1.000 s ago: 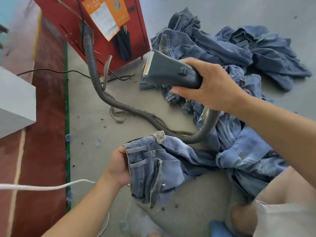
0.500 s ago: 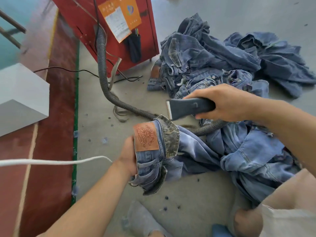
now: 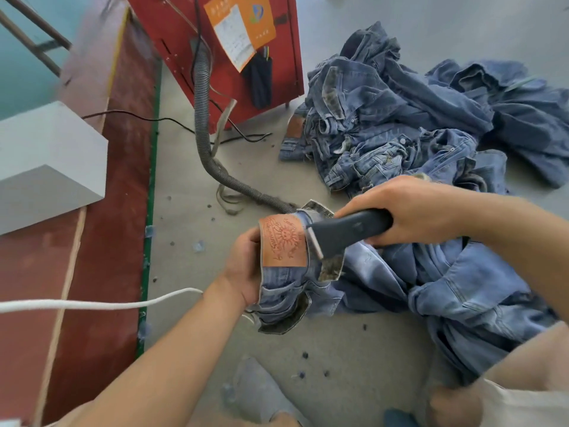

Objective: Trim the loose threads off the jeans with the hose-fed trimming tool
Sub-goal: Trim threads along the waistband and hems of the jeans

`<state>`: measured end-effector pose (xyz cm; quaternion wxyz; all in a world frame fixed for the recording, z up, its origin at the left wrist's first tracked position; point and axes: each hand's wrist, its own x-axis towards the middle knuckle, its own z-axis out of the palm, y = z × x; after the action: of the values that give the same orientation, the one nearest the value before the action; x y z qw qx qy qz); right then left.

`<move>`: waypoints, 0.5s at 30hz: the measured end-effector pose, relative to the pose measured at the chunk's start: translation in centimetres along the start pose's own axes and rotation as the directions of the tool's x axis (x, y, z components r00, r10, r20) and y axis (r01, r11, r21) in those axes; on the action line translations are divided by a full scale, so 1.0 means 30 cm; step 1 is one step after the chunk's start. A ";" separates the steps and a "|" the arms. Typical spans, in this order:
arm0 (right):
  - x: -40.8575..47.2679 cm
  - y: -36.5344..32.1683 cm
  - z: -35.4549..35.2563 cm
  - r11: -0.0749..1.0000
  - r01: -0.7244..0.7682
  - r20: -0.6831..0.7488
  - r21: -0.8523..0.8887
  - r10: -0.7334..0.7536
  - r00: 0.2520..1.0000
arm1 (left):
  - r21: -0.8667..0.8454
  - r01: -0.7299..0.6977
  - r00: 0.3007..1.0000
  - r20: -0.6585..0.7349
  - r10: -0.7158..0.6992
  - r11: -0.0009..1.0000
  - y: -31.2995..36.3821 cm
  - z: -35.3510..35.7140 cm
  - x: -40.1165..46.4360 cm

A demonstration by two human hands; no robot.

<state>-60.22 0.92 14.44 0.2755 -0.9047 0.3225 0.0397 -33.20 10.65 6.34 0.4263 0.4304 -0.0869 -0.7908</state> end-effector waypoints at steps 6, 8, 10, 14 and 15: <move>-0.017 0.066 -0.029 0.996 -0.087 -0.057 -0.021 0.086 0.995 | 0.066 -0.009 1.000 -0.008 0.010 0.998 -0.004 -0.008 -0.006; -0.012 0.049 0.000 0.997 -0.057 0.003 -0.060 0.058 0.998 | 0.082 -0.004 1.000 0.017 0.003 0.997 -0.004 -0.011 -0.010; -0.010 0.031 0.015 0.997 -0.011 0.026 -0.077 0.013 1.000 | 0.113 -0.001 1.000 0.030 -0.003 0.994 -0.010 -0.023 -0.014; -0.031 0.037 -0.032 1.000 0.008 -0.006 0.013 -0.008 1.000 | 0.125 -0.015 1.000 0.008 0.014 0.992 -0.008 -0.033 -0.009; -0.037 0.049 -0.049 0.999 -0.009 -0.039 0.040 0.011 0.999 | 0.094 -0.018 1.000 0.000 0.018 0.995 -0.005 -0.030 -0.005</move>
<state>-62.14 -0.15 15.26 0.2866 -0.8981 0.3332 0.0168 -32.56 11.07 5.81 0.4129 0.4495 -0.1277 -0.7817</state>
